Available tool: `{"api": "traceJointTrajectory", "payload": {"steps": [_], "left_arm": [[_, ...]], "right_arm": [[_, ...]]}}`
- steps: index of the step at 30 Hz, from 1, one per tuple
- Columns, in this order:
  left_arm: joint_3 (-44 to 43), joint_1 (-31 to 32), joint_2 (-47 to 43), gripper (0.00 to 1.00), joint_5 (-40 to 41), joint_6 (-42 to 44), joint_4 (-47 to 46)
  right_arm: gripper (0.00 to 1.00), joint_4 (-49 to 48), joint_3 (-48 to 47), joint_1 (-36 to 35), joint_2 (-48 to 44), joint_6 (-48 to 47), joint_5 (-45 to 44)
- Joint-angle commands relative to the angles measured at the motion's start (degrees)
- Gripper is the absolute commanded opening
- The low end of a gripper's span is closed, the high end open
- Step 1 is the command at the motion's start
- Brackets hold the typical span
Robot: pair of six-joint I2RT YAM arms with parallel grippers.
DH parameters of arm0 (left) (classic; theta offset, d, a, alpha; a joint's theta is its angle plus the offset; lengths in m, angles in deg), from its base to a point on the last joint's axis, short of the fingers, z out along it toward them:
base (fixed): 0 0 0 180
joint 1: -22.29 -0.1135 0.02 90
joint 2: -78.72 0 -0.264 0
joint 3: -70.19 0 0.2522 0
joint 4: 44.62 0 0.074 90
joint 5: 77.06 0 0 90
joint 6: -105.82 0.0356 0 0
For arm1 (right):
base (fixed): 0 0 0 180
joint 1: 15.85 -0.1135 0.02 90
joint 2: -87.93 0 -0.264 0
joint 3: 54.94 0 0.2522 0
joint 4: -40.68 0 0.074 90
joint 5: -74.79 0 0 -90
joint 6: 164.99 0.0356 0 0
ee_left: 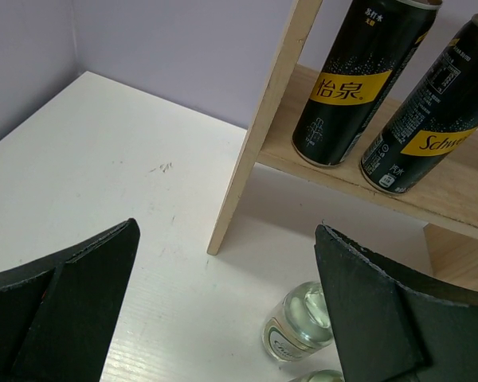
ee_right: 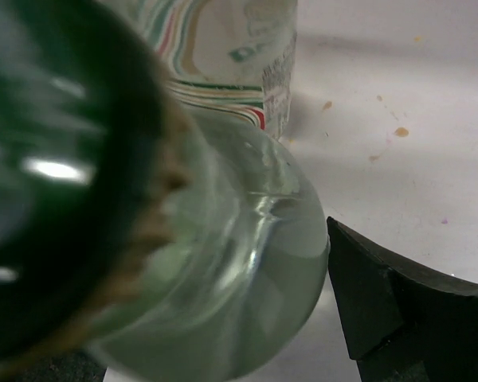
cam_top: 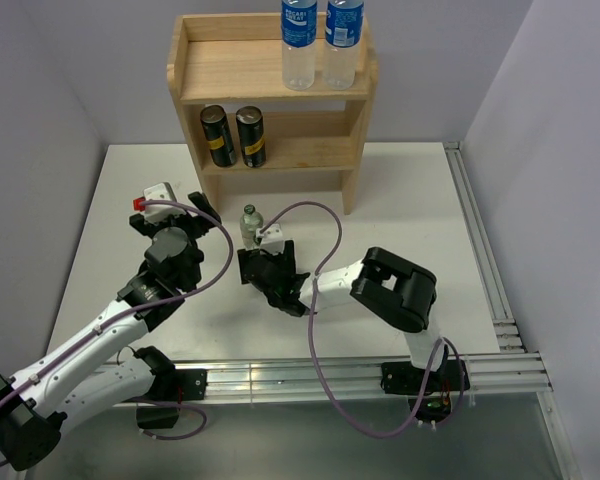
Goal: Place and organize the beverage onto the shelf
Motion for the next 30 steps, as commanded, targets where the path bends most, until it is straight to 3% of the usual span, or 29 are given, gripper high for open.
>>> {"api": "traceJointTrajectory", "payload": {"steps": [1,9,18,23,26,27,30], "left_arm": [[-0.11,0.29,0.34,0.99,0.65,0.98,-2.07],[-0.02,0.2,0.34,0.99,0.73,0.89,-1.98],[-0.2,0.2,0.69,0.99,0.29,0.62,-1.63],[-0.2,0.2,0.69,0.99,0.47,0.71,-1.63],[-0.2,0.2,0.69,0.99,0.29,0.8,-1.8],[-0.2,0.2,0.69,0.99,0.38,0.8,-1.8],[-0.11,0.29,0.78,0.99,0.38,0.8,-1.89]], "right_arm": [[0.97,-3.98,-2.01,1.34,1.65,0.01,-1.19],[0.88,-7.14,-1.13,2.31,2.36,-1.31,-1.9],[0.54,-9.96,-0.43,2.4,3.06,-2.19,-3.3],[0.43,-9.96,0.62,2.4,1.4,-2.81,-4.62],[0.21,-10.39,2.55,2.4,-1.76,-3.42,-4.97],[0.03,-10.4,2.99,2.4,-2.73,-3.6,-5.06],[0.0,-9.08,4.4,2.14,-6.68,-3.95,-5.41]]}}
